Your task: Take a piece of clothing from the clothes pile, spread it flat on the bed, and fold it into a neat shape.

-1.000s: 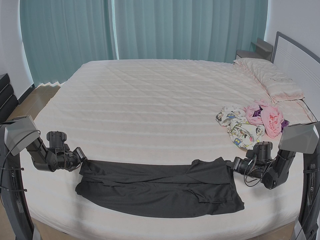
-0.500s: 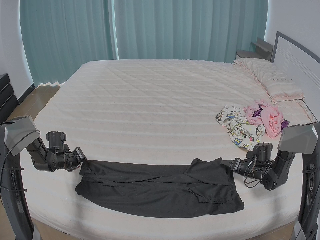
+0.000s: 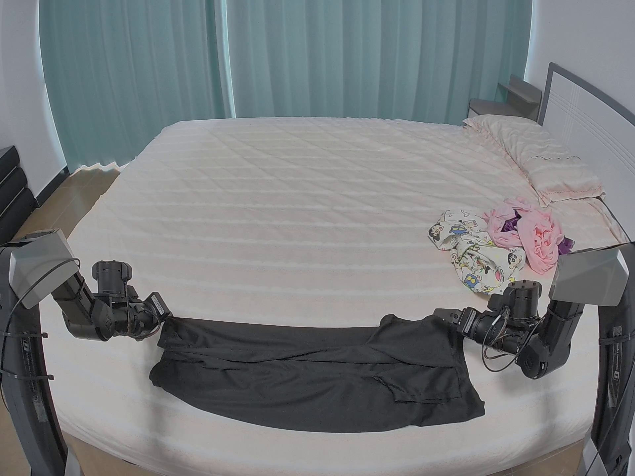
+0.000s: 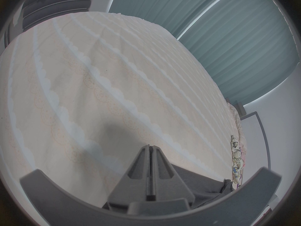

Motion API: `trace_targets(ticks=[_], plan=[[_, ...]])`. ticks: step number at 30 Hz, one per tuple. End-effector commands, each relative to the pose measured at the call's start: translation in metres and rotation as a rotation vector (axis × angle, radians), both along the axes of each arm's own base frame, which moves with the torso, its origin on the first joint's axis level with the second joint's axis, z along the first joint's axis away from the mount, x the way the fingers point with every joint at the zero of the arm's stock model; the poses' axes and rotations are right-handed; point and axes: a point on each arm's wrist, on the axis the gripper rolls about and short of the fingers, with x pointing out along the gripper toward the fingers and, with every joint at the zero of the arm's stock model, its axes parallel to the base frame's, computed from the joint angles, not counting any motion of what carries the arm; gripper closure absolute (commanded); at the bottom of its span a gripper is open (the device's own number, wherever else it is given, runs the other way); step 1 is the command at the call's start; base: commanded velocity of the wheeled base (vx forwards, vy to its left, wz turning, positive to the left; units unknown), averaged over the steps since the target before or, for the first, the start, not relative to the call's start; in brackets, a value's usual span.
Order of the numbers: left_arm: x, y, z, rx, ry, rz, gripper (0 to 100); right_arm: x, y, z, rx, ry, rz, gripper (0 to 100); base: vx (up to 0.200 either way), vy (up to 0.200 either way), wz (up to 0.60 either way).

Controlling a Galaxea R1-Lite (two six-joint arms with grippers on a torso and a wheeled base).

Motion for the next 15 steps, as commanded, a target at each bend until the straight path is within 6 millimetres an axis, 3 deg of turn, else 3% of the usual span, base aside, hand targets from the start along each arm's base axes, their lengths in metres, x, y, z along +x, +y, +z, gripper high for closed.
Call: trace_targets(ticks=[1,6,13,14,15], plan=[[0.0,0.0,-0.001,0.0,0.0,0.0,100,-0.005,0.005,-0.006,0.01,0.017,0.016,0,0.0,0.0,0.0],[0.0,0.0,-0.001,0.0,0.0,0.0,100,-0.004,0.007,-0.021,-0.003,0.043,0.017,0,0.0,0.0,0.0],[0.0,0.0,-0.001,0.0,0.0,0.0,100,0.001,0.008,-0.025,-0.003,0.038,0.017,0,0.0,0.0,0.0],[0.0,0.0,-0.001,0.0,0.0,0.0,100,0.001,0.008,-0.026,-0.003,0.039,0.017,100,0.0,0.0,0.0],[0.0,0.0,-0.001,-0.001,0.001,0.001,100,0.002,0.008,-0.026,-0.001,0.034,0.017,100,0.0,0.0,0.0]])
